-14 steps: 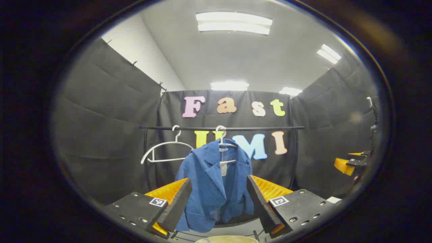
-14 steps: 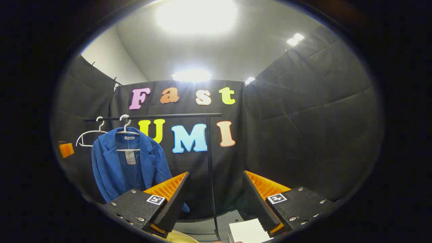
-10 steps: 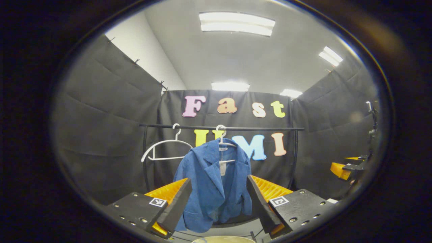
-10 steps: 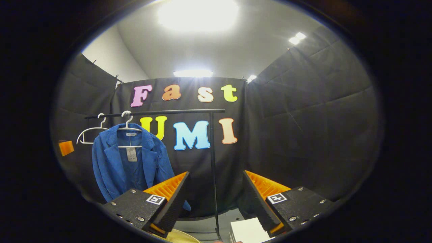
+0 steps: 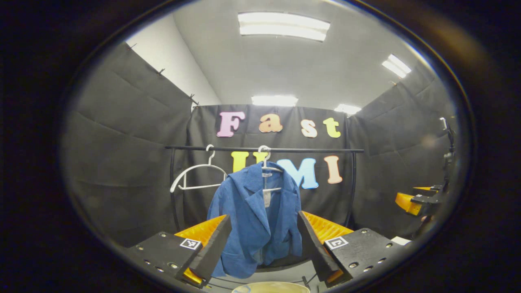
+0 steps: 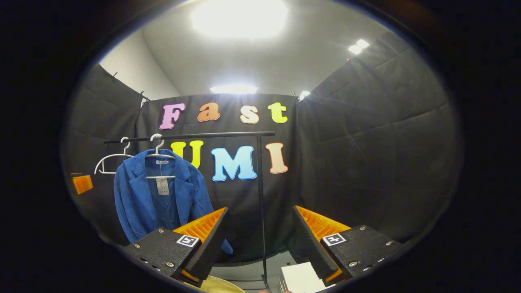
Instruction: Grasp the clothes on the hanger with both hands and then place them into the laundry hamper below.
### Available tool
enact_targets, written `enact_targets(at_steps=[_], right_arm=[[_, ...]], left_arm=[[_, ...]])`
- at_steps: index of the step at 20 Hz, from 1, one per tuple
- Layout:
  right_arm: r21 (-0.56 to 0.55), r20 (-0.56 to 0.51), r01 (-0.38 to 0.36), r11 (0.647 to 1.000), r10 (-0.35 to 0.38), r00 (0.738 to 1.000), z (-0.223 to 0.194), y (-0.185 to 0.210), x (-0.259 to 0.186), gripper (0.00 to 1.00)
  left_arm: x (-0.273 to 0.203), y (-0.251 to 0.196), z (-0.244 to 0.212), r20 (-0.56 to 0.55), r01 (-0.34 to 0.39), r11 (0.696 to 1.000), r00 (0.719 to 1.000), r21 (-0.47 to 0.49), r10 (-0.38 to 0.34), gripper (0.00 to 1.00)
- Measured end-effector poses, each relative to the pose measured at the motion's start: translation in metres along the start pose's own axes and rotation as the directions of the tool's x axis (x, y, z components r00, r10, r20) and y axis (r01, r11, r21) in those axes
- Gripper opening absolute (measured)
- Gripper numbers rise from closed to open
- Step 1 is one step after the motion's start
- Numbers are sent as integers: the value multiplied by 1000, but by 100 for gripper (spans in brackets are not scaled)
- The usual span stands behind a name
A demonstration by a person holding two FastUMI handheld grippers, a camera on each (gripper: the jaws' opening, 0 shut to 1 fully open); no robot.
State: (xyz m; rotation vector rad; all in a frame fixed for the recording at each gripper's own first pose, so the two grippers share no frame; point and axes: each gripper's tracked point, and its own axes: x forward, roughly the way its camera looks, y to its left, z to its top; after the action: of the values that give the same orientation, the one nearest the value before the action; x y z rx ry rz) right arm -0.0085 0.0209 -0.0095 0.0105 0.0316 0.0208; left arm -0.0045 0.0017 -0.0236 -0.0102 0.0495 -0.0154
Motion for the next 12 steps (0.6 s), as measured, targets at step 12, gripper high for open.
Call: enact_targets(at_steps=[12], right_arm=[[-47,-23,-76,996,75,997,14,39,10,94]], left_arm=[[6,35,3,-5,-55,997,999,-45,54,99]])
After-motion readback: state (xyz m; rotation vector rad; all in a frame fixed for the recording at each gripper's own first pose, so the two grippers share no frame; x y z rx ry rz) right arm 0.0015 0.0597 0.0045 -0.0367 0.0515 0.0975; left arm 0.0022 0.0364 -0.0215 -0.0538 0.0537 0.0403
